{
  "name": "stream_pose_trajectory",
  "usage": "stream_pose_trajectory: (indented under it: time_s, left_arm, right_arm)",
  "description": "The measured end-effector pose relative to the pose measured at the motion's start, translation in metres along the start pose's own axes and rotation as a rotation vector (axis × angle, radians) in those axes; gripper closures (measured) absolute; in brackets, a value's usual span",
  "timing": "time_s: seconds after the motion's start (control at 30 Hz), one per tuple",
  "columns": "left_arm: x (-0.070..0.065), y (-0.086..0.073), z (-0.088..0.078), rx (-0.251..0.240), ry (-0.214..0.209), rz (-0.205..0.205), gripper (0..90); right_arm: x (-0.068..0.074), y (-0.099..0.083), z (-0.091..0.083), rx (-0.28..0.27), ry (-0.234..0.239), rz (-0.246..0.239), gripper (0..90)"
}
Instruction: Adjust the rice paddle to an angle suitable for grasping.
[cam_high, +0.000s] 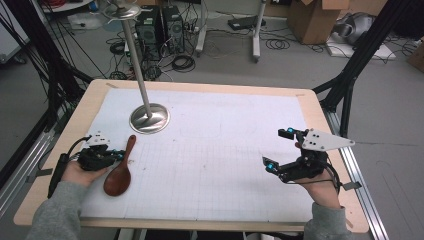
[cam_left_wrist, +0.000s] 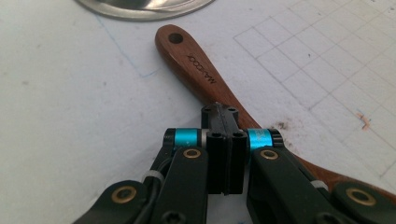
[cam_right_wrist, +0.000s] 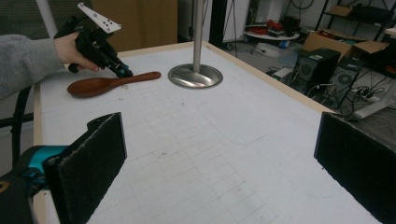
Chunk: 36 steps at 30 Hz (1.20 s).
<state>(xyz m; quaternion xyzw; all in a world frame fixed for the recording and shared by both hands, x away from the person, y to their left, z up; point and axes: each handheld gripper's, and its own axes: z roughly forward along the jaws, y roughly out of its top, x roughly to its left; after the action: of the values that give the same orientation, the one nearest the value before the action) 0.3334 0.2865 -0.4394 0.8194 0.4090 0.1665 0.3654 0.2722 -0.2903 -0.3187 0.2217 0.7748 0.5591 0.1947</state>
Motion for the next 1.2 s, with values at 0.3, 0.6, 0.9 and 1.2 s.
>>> stream_pose_trajectory:
  time_s: [0.3, 0.6, 0.9, 1.2]
  left_arm:
    - [-0.016, 0.020, 0.014, 0.060, -0.020, 0.062, 89.6]
    - [-0.025, 0.031, 0.022, 0.092, -0.026, 0.080, 89.6]
    - [-0.033, 0.041, 0.029, 0.126, -0.025, 0.099, 89.6]
    - [-0.048, 0.049, 0.037, 0.137, -0.050, 0.138, 89.6]
  right_arm:
    - [0.000, 0.000, -0.001, 0.001, 0.003, 0.002, 1.0]
    - [0.000, 0.000, 0.000, 0.008, 0.009, -0.003, 1.0]
    - [-0.001, 0.000, -0.001, 0.005, 0.011, -0.008, 1.0]
    - [-0.001, 0.000, -0.001, 0.008, 0.014, -0.006, 1.0]
